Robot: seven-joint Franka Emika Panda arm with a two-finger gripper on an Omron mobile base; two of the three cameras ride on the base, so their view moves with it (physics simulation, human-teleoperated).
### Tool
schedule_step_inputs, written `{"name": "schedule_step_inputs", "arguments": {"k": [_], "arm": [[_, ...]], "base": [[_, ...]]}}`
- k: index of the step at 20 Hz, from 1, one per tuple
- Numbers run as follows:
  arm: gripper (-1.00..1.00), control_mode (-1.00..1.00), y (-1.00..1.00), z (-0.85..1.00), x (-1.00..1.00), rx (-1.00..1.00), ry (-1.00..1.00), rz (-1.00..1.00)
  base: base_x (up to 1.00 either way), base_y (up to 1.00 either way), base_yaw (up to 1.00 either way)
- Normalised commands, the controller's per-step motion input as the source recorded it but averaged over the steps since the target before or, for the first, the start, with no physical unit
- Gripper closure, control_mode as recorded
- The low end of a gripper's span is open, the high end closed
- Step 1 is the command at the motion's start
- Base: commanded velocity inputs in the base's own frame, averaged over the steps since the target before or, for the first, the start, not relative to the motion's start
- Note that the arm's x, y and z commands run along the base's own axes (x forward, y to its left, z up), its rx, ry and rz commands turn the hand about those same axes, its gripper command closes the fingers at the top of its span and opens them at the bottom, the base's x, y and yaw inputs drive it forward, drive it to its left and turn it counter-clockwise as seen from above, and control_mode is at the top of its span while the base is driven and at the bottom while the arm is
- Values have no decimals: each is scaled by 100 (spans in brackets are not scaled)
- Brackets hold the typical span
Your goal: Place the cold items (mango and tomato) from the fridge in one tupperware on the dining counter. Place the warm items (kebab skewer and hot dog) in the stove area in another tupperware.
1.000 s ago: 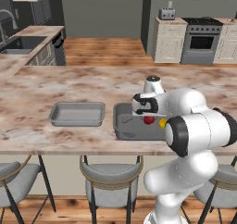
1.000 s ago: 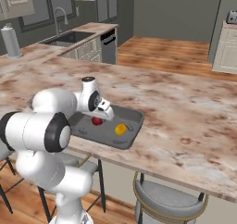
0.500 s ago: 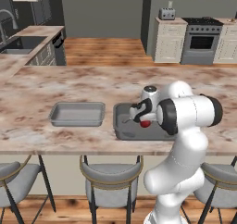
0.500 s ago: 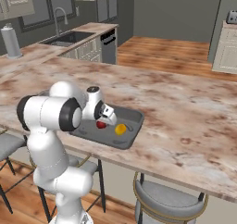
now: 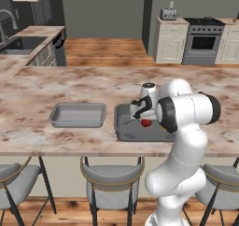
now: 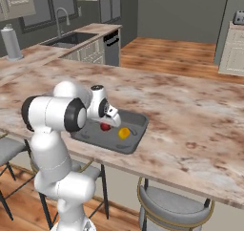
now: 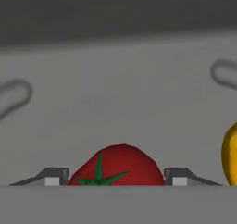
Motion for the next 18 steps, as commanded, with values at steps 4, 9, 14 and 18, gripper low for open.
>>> {"name": "schedule_step_inputs", "arguments": {"k": [4, 9, 14, 18], "arm": [[-100, -100, 0, 26, 0, -8, 12, -21], [-100, -100, 2, 47, -36, 0, 6, -15], [-100, -100, -13, 95, -100, 16, -1, -12], [-100, -100, -26, 59, -100, 11, -16, 0]], "base": [[0, 0, 0], [0, 0, 0], [0, 0, 0], [0, 0, 0]]}}
